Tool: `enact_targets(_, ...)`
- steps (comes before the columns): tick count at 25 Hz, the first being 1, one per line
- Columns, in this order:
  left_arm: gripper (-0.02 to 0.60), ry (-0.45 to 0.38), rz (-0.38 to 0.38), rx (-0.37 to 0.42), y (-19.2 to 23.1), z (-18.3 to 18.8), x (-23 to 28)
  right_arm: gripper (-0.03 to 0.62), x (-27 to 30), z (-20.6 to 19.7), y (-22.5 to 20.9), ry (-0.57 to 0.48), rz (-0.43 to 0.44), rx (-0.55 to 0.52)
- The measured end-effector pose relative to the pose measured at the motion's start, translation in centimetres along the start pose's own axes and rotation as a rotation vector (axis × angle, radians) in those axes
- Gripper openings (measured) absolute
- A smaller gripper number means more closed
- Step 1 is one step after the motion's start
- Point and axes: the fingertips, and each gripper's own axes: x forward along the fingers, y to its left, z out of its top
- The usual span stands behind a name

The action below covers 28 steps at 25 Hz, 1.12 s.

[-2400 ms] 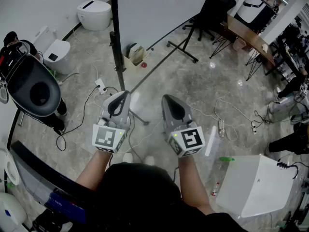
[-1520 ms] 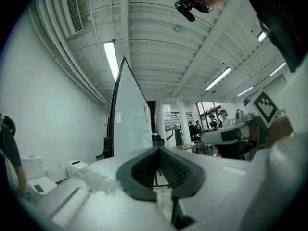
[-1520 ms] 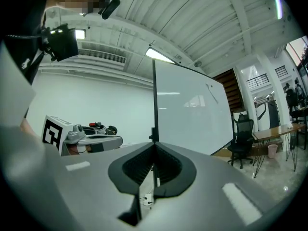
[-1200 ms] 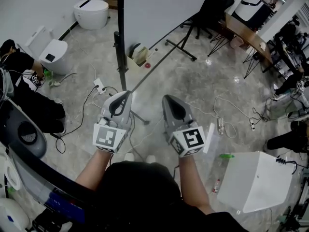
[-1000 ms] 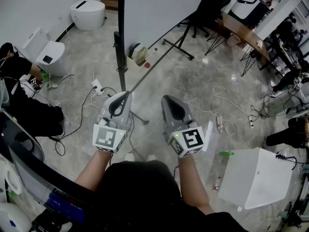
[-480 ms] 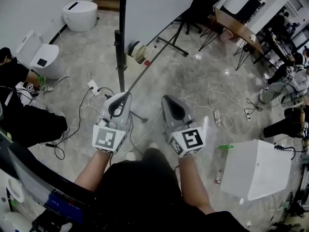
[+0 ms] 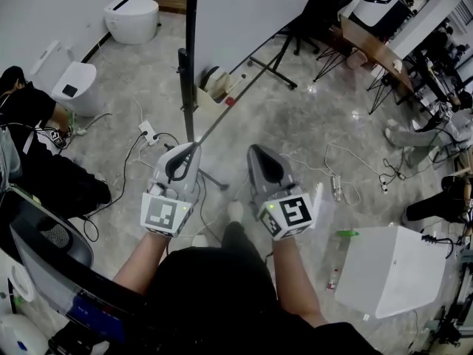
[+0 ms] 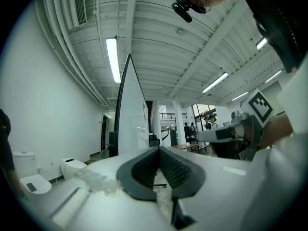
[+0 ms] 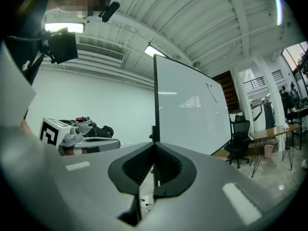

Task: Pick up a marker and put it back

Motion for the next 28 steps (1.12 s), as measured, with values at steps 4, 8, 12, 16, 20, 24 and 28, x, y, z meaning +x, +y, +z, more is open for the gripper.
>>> enact_targets(4,0.003,-0.008,0.025,-0.012,0.1,0.0,2.5,0.009,1.7,0.2,-1.8,-0.003,0.038,-0.005)
enact_targets(8,0.003,-0.008,0.041,-0.017,0.1,0.0,5.2,0.009,3.3,0.2,-4.4,0.007,0.06,0.0)
enact_targets(12,0.003,0.0,0.051,-0.004,0.5,-0.5,7.7,0.009,5.2,0.3,-6.6,0.011,0.082,-0.006)
enact_targets(16,0.003,0.013,0.065,-0.01,0.6,-0.3,10.3,0.009,6.6,0.5,-8.6,0.016,0.106,-0.003)
enact_targets(20,0.003,0.022,0.074,0.017,1.2,-4.8,11.3,0.009,8.1,0.0,-10.3,0.03,0.139,0.0)
enact_targets(24,0.003,0.037,0.106,0.021,1.8,-6.8,12.0,0.009,9.6,-0.7,-11.7,0.041,0.179,0.002)
enact_targets(28,0.003,0.048,0.141,0.016,2.1,-6.4,12.8,0.009,11.3,-1.3,-12.6,0.059,0.225,0.006)
